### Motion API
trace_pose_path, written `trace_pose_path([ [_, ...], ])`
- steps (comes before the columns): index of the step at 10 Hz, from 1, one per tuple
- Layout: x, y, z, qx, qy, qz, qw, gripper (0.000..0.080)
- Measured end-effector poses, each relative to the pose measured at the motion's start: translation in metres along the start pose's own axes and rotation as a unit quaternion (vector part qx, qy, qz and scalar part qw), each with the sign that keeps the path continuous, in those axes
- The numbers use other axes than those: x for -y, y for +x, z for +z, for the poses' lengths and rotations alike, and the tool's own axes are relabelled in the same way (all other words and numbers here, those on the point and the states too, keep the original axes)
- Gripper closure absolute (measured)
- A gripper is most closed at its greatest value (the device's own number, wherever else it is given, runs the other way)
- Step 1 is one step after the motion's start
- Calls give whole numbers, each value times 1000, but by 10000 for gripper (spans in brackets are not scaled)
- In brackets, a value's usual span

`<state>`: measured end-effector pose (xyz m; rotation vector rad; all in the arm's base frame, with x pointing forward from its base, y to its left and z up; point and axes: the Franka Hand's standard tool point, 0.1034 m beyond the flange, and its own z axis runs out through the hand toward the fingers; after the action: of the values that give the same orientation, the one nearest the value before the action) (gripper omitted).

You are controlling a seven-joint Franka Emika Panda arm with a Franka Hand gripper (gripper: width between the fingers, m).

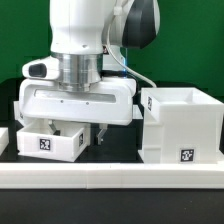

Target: Assemble drawer

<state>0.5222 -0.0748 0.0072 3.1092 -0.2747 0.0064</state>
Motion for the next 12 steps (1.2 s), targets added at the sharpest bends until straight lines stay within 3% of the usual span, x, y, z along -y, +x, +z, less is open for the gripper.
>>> trace_pose_path([
  [2,-1,0,0,0,0,-1,1000,151],
  [4,0,1,0,0,0,-1,1000,408],
  [5,1,1,0,0,0,-2,1000,408],
  [6,1,1,0,0,0,-2,1000,605],
  [7,2,0,0,1,0,-2,1000,729],
  [8,3,0,0,0,1,-3,1000,759],
  [12,3,0,0,0,1,-4,1000,759],
])
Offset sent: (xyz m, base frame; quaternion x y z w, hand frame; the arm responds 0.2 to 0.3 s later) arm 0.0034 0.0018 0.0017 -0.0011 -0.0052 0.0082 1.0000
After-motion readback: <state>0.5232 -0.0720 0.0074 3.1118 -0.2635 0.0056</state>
